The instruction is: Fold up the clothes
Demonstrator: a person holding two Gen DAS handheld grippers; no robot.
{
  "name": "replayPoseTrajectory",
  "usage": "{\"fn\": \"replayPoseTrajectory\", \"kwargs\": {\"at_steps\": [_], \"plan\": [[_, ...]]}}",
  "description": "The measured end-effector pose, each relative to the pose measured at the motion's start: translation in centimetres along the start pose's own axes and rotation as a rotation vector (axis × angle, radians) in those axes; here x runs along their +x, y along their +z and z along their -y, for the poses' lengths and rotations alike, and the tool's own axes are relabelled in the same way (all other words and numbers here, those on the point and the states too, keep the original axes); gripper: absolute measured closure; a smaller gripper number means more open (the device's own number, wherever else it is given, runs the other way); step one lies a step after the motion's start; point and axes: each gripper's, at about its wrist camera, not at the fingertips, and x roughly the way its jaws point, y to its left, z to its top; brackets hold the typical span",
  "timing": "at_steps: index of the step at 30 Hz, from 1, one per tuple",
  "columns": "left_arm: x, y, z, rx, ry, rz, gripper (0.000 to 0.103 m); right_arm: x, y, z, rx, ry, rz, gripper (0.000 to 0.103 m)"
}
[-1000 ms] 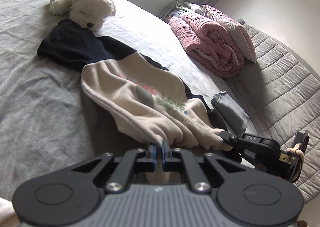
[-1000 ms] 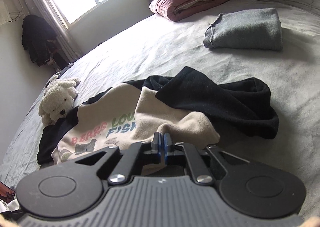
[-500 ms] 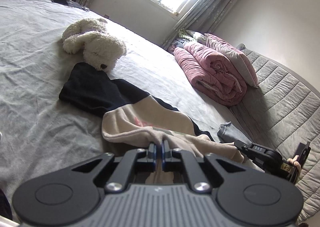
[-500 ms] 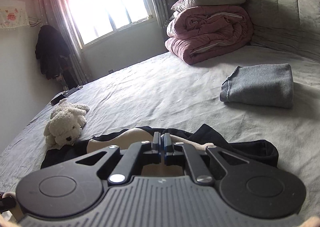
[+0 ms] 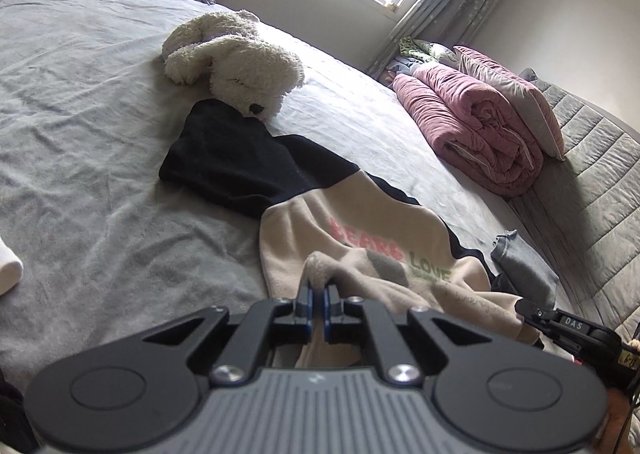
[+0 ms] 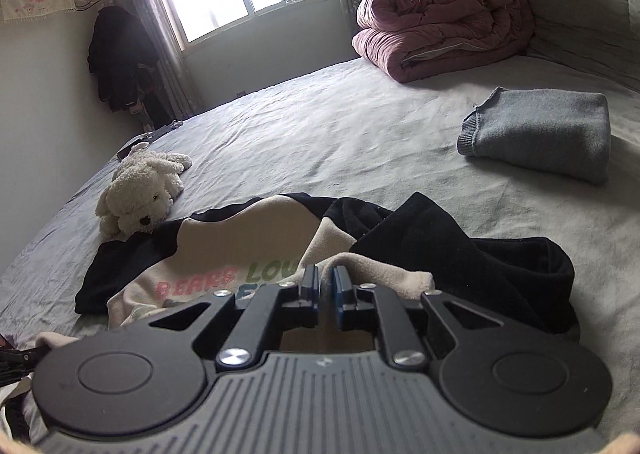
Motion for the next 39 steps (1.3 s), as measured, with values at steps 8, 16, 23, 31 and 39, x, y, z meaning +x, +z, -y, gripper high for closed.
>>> {"fn": "replayPoseTrajectory", "kwargs": {"at_steps": [8, 16, 23, 31, 39], "plan": [[0.2, -0.1, -0.1, -0.002, 0.023, -0.027, 0.098, -1.3, -0.8, -0.7, -0.086, 0.054, -0.056, 0.066], [0.4, -0.2, 0.0, 0.007, 0.04, -0.044, 0.098, -2.2, -3.4, -2.6, -0.231, 0.103, -0.201, 0.066], [0.7, -0.2, -0.1, 0.019, 0.053, -0.055, 0.098, -0.6, -5.5, -3.1, -0.362, 0.024, -0.268, 0.066], [1.4, -0.2, -0.6, 0.013, 0.064, -0.079, 0.098, 2.3, -3.7, -0.4, -0.281, -0.076, -0.195, 0.042], [2.9, -0.5, -1.4, 0.002, 0.082, -0.131, 0.096, 3.9, -3.4, -0.1, -0.238, -0.077, -0.149, 0.039]]}}
